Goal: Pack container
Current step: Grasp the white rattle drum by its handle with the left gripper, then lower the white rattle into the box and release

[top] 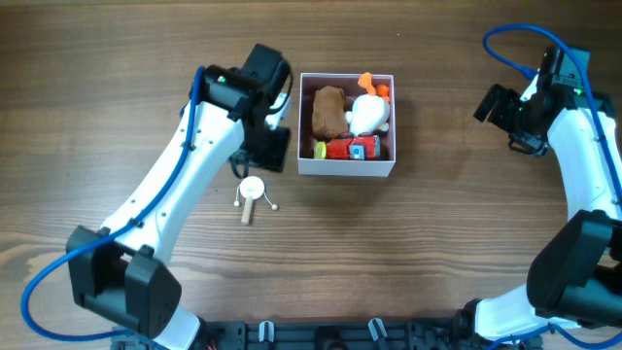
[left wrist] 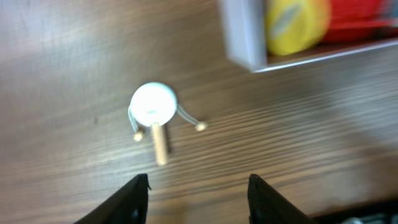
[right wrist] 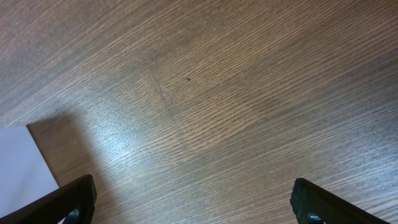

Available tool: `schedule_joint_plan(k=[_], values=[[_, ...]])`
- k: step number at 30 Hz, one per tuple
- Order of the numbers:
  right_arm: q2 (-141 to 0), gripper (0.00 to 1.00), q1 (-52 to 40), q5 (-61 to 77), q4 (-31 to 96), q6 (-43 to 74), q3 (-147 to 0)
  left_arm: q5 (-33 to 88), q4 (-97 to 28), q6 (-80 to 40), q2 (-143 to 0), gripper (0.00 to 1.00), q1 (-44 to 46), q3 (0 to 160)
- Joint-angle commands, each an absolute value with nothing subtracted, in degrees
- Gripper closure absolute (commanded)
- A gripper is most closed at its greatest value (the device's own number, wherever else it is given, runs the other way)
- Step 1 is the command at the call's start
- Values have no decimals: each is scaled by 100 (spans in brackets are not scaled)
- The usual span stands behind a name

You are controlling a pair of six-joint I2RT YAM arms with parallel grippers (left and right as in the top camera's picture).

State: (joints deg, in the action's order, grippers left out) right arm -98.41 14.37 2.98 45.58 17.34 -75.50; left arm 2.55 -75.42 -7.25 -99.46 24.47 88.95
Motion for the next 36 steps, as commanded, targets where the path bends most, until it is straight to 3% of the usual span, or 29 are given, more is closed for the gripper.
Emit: schedule_joint_plan(k=[1, 6, 26, 32, 36], values=[[-9870, 0, 1463, 351, 4541, 1813, -7540, 346, -7026, -1122, -10025, 45, 2082, 7800], [-9870, 0, 1463, 351, 4541, 1815, -7540, 899, -6267, -1122, -10025, 58, 1787, 6643], [-9870, 0, 1463, 351, 4541, 1815, -7540, 915, -4307, -1120, -10029, 65, 1741, 5011], [-9870, 0, 1463, 351, 4541, 1813, -7540, 917, -4296, -1116, -10027, 89, 1741, 4995], [-9870, 0, 1463, 351, 4541, 1813, -7540, 917, -4794, -1116, -10005, 94, 1741, 5349]])
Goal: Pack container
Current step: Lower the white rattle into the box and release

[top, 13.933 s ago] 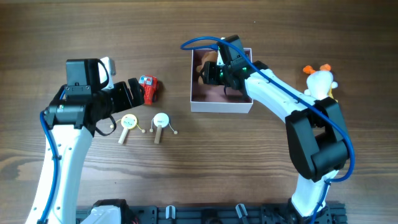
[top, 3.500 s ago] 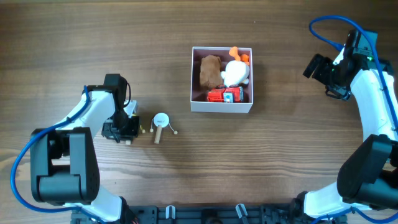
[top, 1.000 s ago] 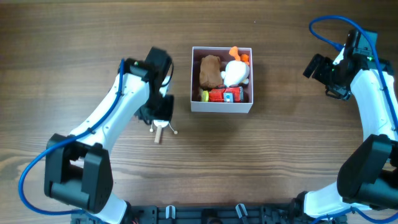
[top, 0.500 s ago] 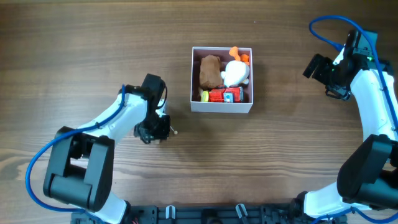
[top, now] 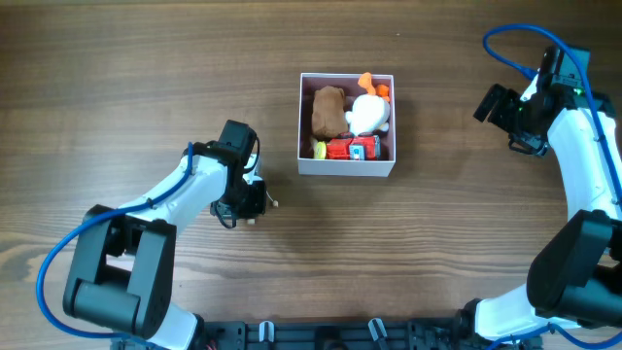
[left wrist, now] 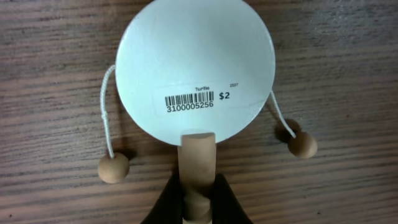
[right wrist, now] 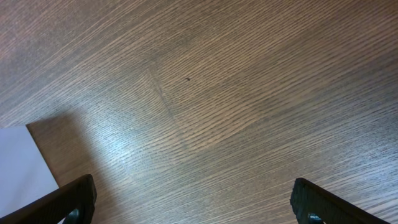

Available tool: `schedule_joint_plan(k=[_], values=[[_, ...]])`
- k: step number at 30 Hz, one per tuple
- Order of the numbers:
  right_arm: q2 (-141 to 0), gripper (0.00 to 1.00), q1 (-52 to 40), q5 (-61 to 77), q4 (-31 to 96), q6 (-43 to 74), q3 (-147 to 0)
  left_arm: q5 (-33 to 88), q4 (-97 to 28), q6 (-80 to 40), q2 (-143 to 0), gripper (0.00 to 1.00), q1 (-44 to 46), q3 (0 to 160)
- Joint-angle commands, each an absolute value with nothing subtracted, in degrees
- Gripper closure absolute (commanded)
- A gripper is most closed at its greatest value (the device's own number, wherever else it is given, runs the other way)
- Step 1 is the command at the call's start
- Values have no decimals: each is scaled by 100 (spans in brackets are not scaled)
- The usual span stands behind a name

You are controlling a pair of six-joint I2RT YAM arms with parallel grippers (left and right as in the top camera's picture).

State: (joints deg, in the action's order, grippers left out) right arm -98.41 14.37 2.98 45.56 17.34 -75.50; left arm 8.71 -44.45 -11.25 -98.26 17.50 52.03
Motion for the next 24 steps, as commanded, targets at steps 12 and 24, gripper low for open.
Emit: schedule_joint_plan(k=[12, 24], values=[[-9870, 0, 1463, 351, 4541, 1813, -7540, 1190, -6316, -58, -9889, 96, 2473, 9205], [-9870, 0, 1463, 351, 4541, 1815, -7540, 1070, -5374, 346, -10842, 96, 2877, 9279]])
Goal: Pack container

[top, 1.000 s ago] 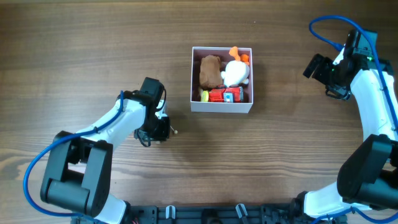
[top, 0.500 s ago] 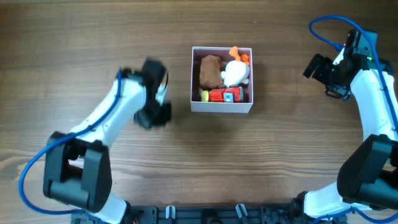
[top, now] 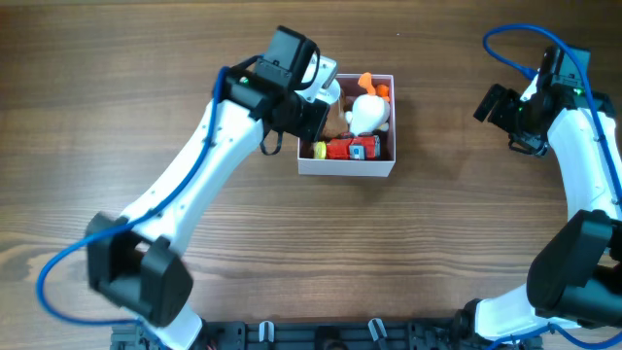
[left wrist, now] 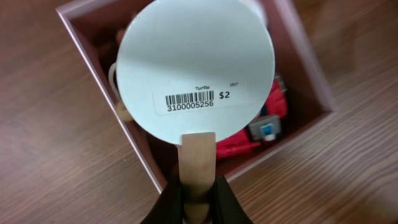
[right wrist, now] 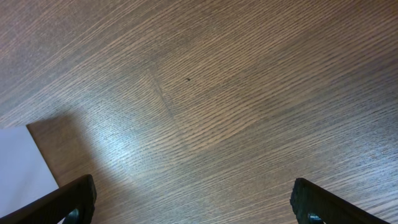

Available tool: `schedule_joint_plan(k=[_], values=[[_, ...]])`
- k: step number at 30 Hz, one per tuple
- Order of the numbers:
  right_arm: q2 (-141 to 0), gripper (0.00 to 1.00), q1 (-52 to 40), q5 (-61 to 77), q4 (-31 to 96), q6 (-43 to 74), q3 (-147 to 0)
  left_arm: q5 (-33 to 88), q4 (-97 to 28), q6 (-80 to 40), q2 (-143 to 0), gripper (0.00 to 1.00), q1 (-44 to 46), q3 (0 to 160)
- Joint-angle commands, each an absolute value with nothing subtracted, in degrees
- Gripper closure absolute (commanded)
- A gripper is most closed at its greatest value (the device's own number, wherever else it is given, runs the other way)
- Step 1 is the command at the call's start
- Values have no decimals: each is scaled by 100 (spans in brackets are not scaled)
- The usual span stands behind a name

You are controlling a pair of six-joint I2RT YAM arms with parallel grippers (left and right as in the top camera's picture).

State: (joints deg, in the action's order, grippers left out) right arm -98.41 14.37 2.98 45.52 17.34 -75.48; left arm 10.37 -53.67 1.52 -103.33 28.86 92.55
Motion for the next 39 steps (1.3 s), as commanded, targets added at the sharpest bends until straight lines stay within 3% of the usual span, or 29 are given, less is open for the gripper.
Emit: schedule_joint_plan(k=[1, 5, 7, 8, 15, 17, 18, 20, 25, 27, 39], values=[[-9870, 0, 1463, 351, 4541, 1815, -7540, 1109, -5389, 346, -10949, 94, 2882, 9279], [-9870, 0, 1463, 351, 4541, 1815, -7540, 1262, -5393, 349, -11231, 48, 2888, 9279], [-9870, 0, 1463, 351, 4541, 1813, -7540, 1267, -5360, 340, -11231, 18, 2886, 9279], [-9870, 0, 1463, 351, 4541, 1813, -7540, 1308, -5325, 336, -11222, 14, 2886, 9284], [-9870, 0, 1463, 351, 4541, 1813, -7540, 1787, -5103, 187, -11067, 23, 2891, 9907], [-9870, 0, 1463, 351, 4541, 1815, -7540, 1925, -4770, 58, -11067, 36, 2919, 10116], [-9870, 0, 1463, 351, 4541, 1815, -7540, 1951, -4510, 58, -11067, 53, 2947, 10145], [-9870, 0, 1463, 351, 4541, 1813, -7540, 1946, -3977, 56, -11069, 76, 2991, 10145], [-9870, 0, 1463, 351, 4541, 1815, -7540, 1774, -3004, -322, -11367, 84, 2995, 10145], [-9870, 0, 1463, 351, 4541, 1815, -7540, 1776, -2779, -532, -11537, 94, 2995, 10145], [-9870, 0, 1463, 351, 4541, 1813, -7540, 1804, -2161, -952, -12422, 91, 3094, 10143]])
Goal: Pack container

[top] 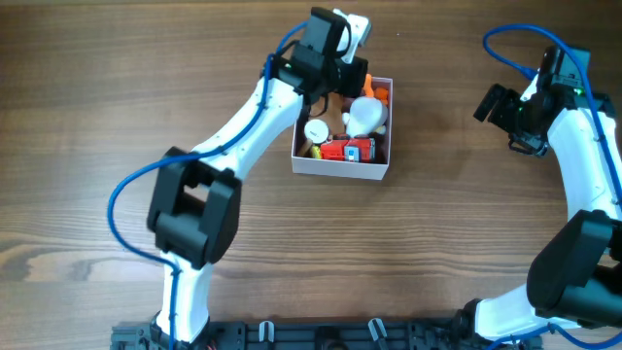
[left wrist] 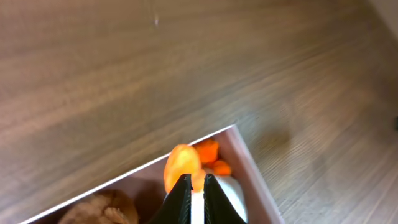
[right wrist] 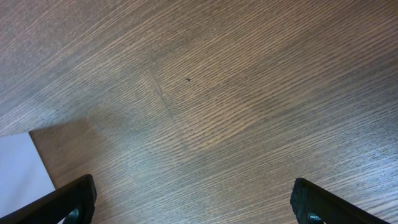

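Note:
The white box with a dark red inside (top: 342,167) stands at the table's middle back. In it lie the white drum toy (top: 317,129), a red toy (top: 350,149), a white duck plush (top: 365,117) with orange parts (left wrist: 181,165), and a brown plush (left wrist: 99,208). My left gripper (top: 347,78) hangs over the box's back part, shut (left wrist: 193,183), with only a thin slit through which white shows. My right gripper (right wrist: 193,205) stands open over bare wood at the far right.
The left arm stretches from the lower left across to the box and covers part of its back rim. A corner of the box (right wrist: 22,171) shows at the left edge of the right wrist view. Wood-grain table lies all around.
The left gripper held the drum toy over the box's left side. Now the drum lies inside the box, the gripper is free of it and sits further back. The box has shifted slightly left.
The left gripper was open above the drum toy lying on the table left of the box. Then it was shut on the drum's handle down on the table, then held it over the box. Now the drum rests in the box. The right arm stayed still.

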Available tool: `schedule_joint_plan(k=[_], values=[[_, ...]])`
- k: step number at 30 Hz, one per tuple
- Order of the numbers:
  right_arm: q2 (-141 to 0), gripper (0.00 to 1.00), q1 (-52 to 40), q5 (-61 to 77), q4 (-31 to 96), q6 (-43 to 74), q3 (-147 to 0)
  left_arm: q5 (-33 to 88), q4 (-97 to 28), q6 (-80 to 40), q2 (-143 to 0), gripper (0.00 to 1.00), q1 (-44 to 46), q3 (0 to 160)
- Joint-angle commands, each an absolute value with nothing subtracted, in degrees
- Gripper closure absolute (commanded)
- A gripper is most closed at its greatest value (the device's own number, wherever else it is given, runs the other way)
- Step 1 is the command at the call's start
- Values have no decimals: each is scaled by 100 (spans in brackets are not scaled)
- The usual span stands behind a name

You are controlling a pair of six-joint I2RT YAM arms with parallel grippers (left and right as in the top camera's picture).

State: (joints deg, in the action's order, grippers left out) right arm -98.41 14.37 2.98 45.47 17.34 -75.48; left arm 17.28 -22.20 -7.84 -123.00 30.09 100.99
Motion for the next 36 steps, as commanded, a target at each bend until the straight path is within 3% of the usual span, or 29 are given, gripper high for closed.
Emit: schedule_joint_plan(k=[1, 12, 17, 21, 36], values=[[-9870, 0, 1463, 351, 4541, 1815, -7540, 1802, -2161, -952, -12455, 91, 3109, 10143], [-9870, 0, 1463, 351, 4541, 1813, -7540, 1765, -2279, -952, -12886, 94, 3400, 10143], [-9870, 0, 1463, 351, 4541, 1815, -7540, 1197, -2515, -1323, -13131, 95, 3439, 10143], [-9870, 0, 1463, 351, 4541, 1813, -7540, 729, -2550, -1754, -13166, 85, 3439, 10143], [-9870, 0, 1463, 351, 4541, 1815, -7540, 587, -2814, -5127, -13174, 85, 3398, 10143]])
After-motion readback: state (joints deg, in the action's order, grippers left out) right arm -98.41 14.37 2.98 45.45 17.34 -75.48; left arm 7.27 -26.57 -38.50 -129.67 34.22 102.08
